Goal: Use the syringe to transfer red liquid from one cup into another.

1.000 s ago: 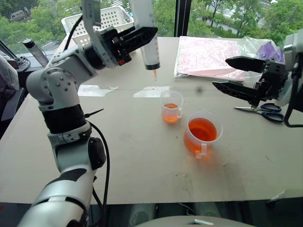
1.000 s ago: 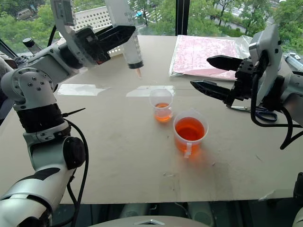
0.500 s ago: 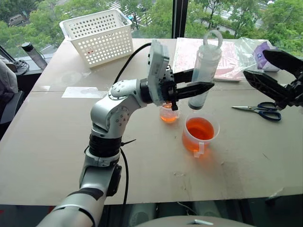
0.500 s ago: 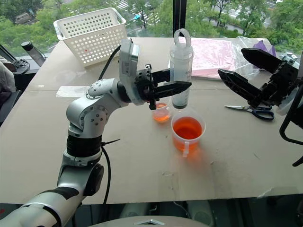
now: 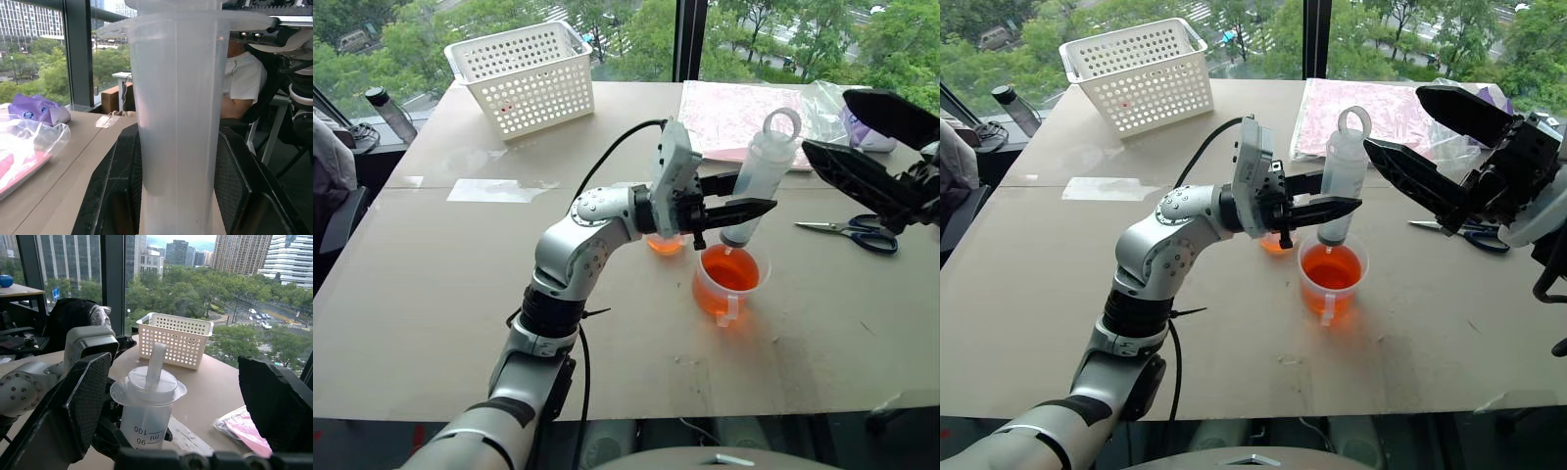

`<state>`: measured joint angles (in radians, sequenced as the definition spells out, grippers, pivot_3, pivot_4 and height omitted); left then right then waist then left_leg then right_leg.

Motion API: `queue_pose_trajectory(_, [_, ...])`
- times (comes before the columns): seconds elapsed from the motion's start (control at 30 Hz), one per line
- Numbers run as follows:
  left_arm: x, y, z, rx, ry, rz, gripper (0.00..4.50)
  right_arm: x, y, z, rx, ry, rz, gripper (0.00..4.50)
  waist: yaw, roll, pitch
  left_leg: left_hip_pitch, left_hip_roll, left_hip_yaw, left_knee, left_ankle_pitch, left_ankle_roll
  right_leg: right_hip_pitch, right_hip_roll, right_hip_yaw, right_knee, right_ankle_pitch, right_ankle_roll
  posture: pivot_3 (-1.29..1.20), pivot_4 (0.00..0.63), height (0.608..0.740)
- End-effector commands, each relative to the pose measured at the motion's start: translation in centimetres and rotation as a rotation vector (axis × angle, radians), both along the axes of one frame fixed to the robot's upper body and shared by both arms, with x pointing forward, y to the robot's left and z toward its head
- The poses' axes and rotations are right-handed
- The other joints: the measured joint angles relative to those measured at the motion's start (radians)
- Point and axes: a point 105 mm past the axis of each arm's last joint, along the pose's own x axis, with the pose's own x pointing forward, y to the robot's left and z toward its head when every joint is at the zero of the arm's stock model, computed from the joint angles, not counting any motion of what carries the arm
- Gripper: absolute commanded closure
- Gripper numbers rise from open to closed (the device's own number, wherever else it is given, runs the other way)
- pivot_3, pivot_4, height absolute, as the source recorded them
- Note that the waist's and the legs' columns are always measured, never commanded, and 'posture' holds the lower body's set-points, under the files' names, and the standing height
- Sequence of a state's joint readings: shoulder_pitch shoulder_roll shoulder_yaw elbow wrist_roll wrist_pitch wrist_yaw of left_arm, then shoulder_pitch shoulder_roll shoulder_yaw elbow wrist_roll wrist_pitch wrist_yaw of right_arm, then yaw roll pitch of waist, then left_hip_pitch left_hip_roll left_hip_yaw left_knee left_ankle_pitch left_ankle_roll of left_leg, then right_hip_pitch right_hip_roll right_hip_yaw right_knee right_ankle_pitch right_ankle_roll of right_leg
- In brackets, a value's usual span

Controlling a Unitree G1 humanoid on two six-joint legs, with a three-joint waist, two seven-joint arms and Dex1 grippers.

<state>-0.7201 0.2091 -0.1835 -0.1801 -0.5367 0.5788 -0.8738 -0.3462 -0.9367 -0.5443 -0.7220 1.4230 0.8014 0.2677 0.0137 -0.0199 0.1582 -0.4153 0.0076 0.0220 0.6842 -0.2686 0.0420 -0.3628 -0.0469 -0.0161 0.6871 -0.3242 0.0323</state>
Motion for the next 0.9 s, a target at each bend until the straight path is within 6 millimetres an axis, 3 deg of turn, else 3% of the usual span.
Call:
queue_pose_trajectory(0.03, [-0.1, -0.5, -0.1, 0.001, -0.032, 0.003, 3.14, 0.5, 0.3, -1.0, -0.051, 0.026, -0.062, 0.04, 0.000, 0.000, 0.000, 0.000, 0.000, 0.000, 0.000, 0.000, 0.000, 0.000, 0.000, 0.000, 0.000, 0.000, 0.000, 0.00, 0.150, 0.740])
queue_pose_trajectory(0.2, [0.1, -1.3, -1.3, -0.008, -0.024, -0.002, 3.14, 1.7, 0.3, -2.0, -0.063, 0.054, -0.136, 0.04, 0.000, 0.000, 0.000, 0.000, 0.000, 0.000, 0.000, 0.000, 0.000, 0.000, 0.000, 0.000, 0.000, 0.000, 0.000, 0.00, 0.150, 0.740])
queue_pose_trajectory(0.57, [0.7, -1.8, -2.3, 0.005, -0.069, 0.005, 3.14, 1.1, 0.7, -2.4, -0.024, 0.118, -0.104, 0.04, 0.000, 0.000, 0.000, 0.000, 0.000, 0.000, 0.000, 0.000, 0.000, 0.001, 0.000, -0.001, -0.003, 0.000, 0.000, 0.00, 0.150, 0.740])
queue_pose_trajectory(0.67, [0.6, -1.8, -2.3, 0.000, -0.069, -0.001, 3.14, 1.3, 0.8, -2.5, -0.017, 0.133, -0.114, 0.84, 0.000, 0.000, 0.000, 0.000, 0.000, 0.000, 0.000, 0.000, 0.000, 0.001, 0.000, -0.001, -0.003, 0.000, 0.000, 0.00, 0.150, 0.740])
queue_pose_trajectory(0.77, [0.5, -2.0, -2.6, 0.012, -0.076, -0.006, 3.14, 1.4, 0.8, -2.7, -0.014, 0.157, -0.128, 2.36, 0.000, 0.000, 0.000, 0.000, 0.000, 0.000, 0.000, 0.000, 0.000, 0.001, 0.000, -0.001, -0.003, 0.000, 0.000, 0.00, 0.150, 0.740])
queue_pose_trajectory(0.9, [0.3, -2.2, -2.4, 0.006, -0.080, -0.013, 3.14, 1.5, 0.7, -2.9, -0.016, 0.173, -0.144, 2.36, 0.000, 0.000, 0.000, -0.001, 0.000, 0.000, -0.001, 0.000, 0.001, 0.001, 0.000, -0.001, -0.004, 0.000, 0.000, 0.00, 0.150, 0.740])
